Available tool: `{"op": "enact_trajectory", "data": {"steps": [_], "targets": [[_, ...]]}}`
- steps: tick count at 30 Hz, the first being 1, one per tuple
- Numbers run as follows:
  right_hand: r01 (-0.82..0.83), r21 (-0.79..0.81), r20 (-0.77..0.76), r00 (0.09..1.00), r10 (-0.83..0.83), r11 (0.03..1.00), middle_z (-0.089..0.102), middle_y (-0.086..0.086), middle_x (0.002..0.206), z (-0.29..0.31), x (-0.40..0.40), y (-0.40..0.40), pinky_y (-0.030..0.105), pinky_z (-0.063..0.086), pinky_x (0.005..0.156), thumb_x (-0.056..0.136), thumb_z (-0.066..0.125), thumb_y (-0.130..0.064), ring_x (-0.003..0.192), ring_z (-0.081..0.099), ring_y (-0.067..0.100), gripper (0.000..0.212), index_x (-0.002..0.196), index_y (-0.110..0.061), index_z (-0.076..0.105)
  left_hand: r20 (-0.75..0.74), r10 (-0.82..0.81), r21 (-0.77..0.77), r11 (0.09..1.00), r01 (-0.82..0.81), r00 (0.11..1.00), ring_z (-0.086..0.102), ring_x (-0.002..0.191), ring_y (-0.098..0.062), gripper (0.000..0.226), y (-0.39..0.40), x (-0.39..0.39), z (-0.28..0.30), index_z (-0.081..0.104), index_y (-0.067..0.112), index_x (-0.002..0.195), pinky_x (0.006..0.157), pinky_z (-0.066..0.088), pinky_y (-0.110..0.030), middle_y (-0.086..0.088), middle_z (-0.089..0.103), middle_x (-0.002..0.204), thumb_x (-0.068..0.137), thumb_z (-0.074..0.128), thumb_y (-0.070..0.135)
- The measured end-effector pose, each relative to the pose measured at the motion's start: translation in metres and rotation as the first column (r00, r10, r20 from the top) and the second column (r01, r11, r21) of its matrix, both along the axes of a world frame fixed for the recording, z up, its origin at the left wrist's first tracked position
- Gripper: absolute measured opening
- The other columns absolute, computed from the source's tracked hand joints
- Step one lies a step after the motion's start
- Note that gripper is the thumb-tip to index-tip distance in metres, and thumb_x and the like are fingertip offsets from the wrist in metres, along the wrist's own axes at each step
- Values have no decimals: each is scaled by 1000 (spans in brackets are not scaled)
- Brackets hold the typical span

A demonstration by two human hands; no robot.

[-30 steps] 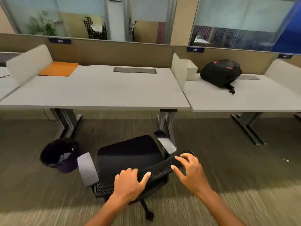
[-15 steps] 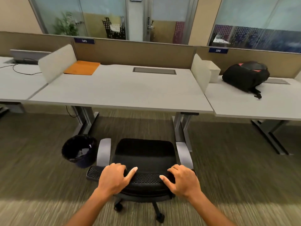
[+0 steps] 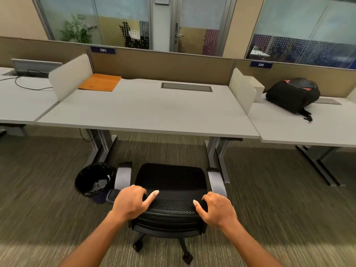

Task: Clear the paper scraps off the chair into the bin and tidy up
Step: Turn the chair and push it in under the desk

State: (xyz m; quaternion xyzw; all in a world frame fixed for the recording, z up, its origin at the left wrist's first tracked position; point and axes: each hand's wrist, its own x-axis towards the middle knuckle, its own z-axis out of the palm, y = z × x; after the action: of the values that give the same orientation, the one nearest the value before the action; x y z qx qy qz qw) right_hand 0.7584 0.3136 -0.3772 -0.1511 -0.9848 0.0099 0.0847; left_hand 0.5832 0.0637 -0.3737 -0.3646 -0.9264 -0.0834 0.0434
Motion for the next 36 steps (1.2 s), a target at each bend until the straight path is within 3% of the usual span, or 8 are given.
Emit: {"op": "enact_trajectory", "data": {"steps": [6,11,22,25,30,36], "targets": [[10,-39,-3,1000,-11,999,58,-9,72,0,-27,6,20,46,56,88,24,-66,62,54,8,59,80,-23,64,-2,15,27,1000,-15,1000,52,50,-14,80,6,-25,0,54,15,51,48,37,-32,2,54,48,86,16,77],[-2,-50,0,1000,2,999,60,-8,76,1,-54,21,25,51,60,89,24,-62,66,56,9,57,83,-22,63,-18,6,59,998,-5,1000,43,42,-13,76,17,-51,2,46,15,46,43,20,-26,3,45,42,87,21,74],[-60,-15,-82,995,58,998,66,-10,81,-7,-156,72,22,51,60,91,29,-58,70,57,6,54,89,-24,71,-22,36,43,998,-35,999,49,47,-11,75,61,-145,-4,55,18,51,45,38,-27,4,52,48,88,18,73],[-70,-7,-122,990,69,998,64,-11,82,-13,-188,89,19,49,60,90,33,-57,72,54,6,50,88,-24,70,-12,71,40,997,-70,997,54,56,-9,74,75,-171,-7,63,21,60,53,46,-28,6,59,56,87,18,73],[-83,-31,-148,986,78,996,60,-9,82,-13,-246,113,21,48,61,88,40,-57,74,52,9,43,87,-23,66,-12,107,77,991,-106,994,49,59,-7,67,95,-222,-8,58,22,56,53,33,-18,9,53,55,88,24,70],[-78,-32,-178,981,71,996,57,-8,80,-17,-305,140,24,48,64,86,46,-55,74,50,10,36,80,-23,62,5,117,108,987,-117,993,48,71,-5,62,118,-279,-8,64,24,67,60,44,-21,11,55,66,88,26,68]]}}
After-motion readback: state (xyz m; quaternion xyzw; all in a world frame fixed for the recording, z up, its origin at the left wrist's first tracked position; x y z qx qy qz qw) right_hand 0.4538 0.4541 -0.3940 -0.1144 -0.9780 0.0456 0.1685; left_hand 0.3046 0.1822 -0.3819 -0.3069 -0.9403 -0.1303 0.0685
